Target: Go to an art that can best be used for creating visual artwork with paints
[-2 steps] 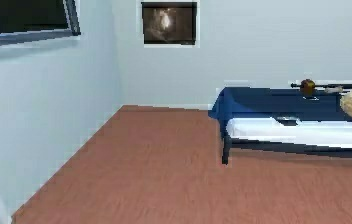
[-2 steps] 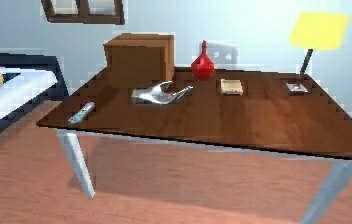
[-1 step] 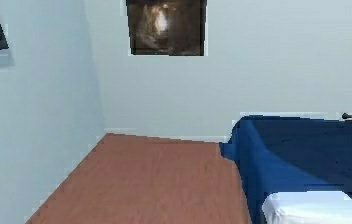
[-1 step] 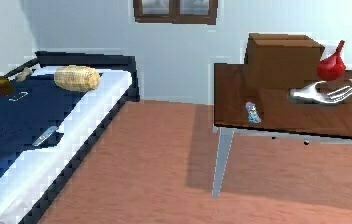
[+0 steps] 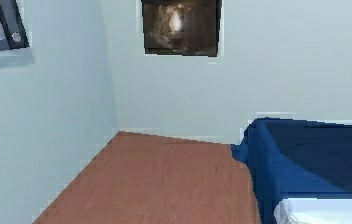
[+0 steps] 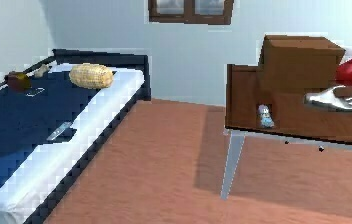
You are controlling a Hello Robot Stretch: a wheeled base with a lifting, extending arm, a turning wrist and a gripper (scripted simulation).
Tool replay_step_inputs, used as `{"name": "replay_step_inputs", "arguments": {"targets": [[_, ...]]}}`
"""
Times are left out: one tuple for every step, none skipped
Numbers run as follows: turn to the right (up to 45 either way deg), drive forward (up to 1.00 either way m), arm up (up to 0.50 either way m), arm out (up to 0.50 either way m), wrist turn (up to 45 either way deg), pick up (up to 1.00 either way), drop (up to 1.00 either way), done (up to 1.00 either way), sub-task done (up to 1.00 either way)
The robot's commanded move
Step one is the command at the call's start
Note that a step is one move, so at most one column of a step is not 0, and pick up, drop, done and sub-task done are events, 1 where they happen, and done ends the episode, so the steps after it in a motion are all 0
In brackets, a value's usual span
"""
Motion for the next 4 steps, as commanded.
{"name": "replay_step_inputs", "arguments": {"targets": [[0.0, 0.55, 0.0, 0.0, 0.0, 0.0, 0.0, 0.0, 0.0], [9.0, 0.0, 0.0, 0.0, 0.0, 0.0, 0.0, 0.0, 0.0], [0.0, 1.0, 0.0, 0.0, 0.0, 0.0, 0.0, 0.0, 0.0], [45.0, 0.0, 0.0, 0.0, 0.0, 0.0, 0.0, 0.0, 0.0]]}}
